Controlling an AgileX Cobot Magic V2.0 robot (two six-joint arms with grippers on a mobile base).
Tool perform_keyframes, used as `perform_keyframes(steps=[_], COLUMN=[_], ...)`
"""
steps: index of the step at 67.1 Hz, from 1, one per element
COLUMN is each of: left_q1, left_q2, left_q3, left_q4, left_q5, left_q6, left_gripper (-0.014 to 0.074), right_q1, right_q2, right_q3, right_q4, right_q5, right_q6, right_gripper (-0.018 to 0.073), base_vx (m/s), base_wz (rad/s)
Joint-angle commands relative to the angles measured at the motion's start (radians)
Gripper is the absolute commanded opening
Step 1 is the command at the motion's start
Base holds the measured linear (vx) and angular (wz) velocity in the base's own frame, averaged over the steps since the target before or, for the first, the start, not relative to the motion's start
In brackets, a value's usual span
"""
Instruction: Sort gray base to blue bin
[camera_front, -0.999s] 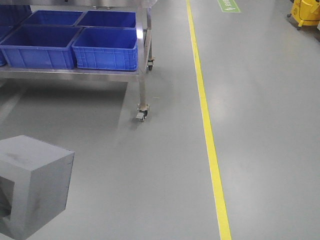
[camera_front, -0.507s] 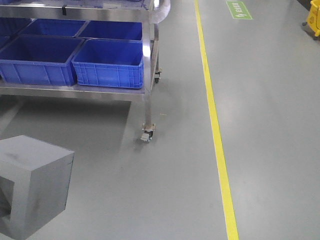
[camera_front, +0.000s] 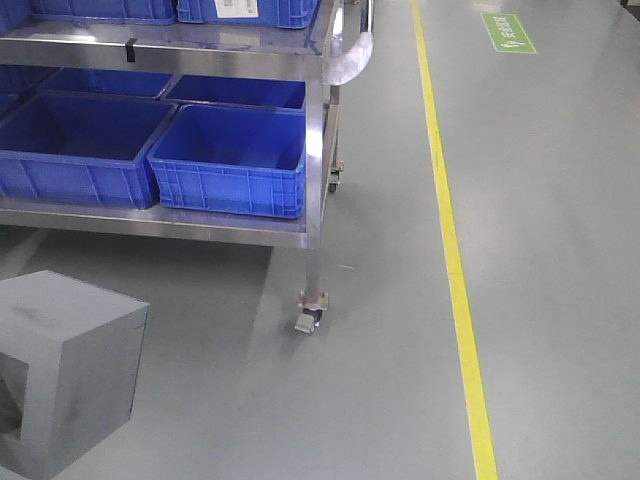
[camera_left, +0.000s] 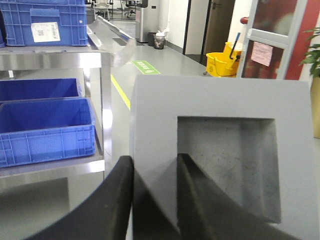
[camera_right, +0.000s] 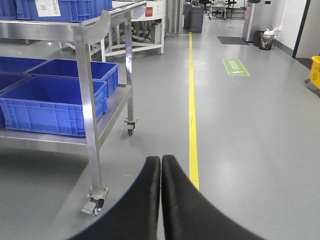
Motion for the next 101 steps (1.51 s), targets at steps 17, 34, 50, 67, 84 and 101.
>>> perform_keyframes(steps=[17,34,50,67,84,101], left_q1=[-0.009,-0.009,-0.009,-0.009,-0.009,-0.009], left_q2=[0.006,0.006,0.006,0.006,0.006,0.006], left_q3=[-0.033,-0.033,-0.033,-0.033,-0.033,-0.033], left_q4=[0.004,0.004,0.004,0.004,0.004,0.004], left_q5=[-0.117,-0.117,-0.117,-0.117,-0.117,-0.117], left_q6=[-0.004,-0.004,-0.004,-0.004,-0.004,-0.004], left_gripper=[-0.0007,-0.0007,-0.0007,-0.0007,-0.0007,-0.0007], right_q1=[0.003,0.003,0.003,0.003,0.003,0.003], right_q2=[-0.007,-0.007,-0.007,-0.007,-0.007,-0.007], right_q3=[0.005,0.005,0.005,0.005,0.005,0.005], right_q4=[-0.009,-0.009,-0.009,-0.009,-0.009,-0.009], right_q5=[-0.077,-0.076,-0.076,-0.076,-0.076,-0.076], right_q6=[-0.007,-0.007,-0.007,-0.007,-0.007,-0.007], right_gripper=[-0.0005,-0.0005,-0.0005,-0.0005,-0.0005,-0.0005], base_vx=[0.38,0.31,0.28,0.25,0.25,0.27], base_wz=[0.13,0.48,0.87,0.97,0.82,0.66])
